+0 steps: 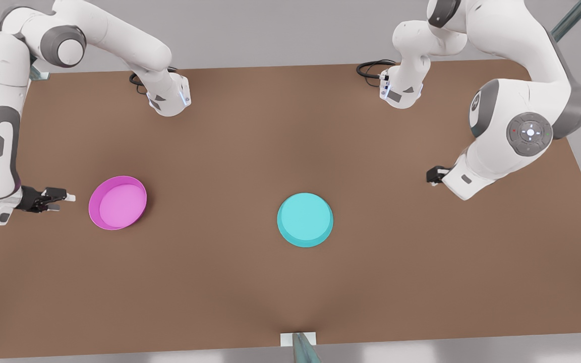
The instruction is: Flip the blue plate over with the left arm, and stack the pink plate on top of the blue plate with the right arm
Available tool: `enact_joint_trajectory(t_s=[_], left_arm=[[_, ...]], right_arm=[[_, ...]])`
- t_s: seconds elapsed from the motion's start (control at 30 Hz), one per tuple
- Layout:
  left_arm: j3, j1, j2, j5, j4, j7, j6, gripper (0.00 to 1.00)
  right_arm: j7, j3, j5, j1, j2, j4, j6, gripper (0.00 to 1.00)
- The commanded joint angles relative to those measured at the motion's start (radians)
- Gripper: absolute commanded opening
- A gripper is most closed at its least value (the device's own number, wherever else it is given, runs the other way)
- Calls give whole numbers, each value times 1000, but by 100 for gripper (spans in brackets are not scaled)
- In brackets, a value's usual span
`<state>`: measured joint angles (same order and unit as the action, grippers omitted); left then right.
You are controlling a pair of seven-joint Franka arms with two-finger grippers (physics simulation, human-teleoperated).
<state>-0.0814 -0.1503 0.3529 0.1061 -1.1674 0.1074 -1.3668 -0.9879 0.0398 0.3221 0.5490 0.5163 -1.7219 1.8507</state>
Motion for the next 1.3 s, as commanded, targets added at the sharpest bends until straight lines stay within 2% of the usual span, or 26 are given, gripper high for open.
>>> enact_joint_trajectory(t_s=[0.0, 0.23, 0.57, 0.63, 0.67, 0.77, 0.8, 0.9, 1.1, 1.27], left_arm=[[0, 0, 0, 14, 0, 0, 2, 100], [9, 1, 0, 14, -2, -2, 2, 100], [9, 6, 5, 14, -5, -2, 2, 100], [9, 6, 5, 14, -5, -2, 2, 100], [9, 6, 5, 14, -5, -2, 2, 100], [9, 6, 6, 14, -5, 0, 0, 100], [9, 6, 6, 14, -5, 0, 0, 100], [9, 6, 6, 14, -6, 0, 2, 100], [9, 6, 6, 14, -9, 0, 0, 100], [9, 6, 6, 14, -9, 0, 0, 100]], right_arm=[[0, 0, 0, 0, -1, -7, 11, 100], [-55, -1, 29, -11, 40, -134, 197, 100], [-143, -6, 115, -11, 90, -148, 220, 100], [-149, -5, 123, -14, 93, -147, 223, 81], [-149, -5, 123, -14, 93, -145, 229, 78], [-144, -5, 123, -17, 97, -133, 231, 75], [-144, -5, 123, -17, 97, -130, 226, 67], [-144, -5, 123, -26, 103, -131, 229, 65], [-133, -5, 121, -31, 102, -134, 222, 54], [-143, -5, 121, -31, 102, -134, 229, 51]])
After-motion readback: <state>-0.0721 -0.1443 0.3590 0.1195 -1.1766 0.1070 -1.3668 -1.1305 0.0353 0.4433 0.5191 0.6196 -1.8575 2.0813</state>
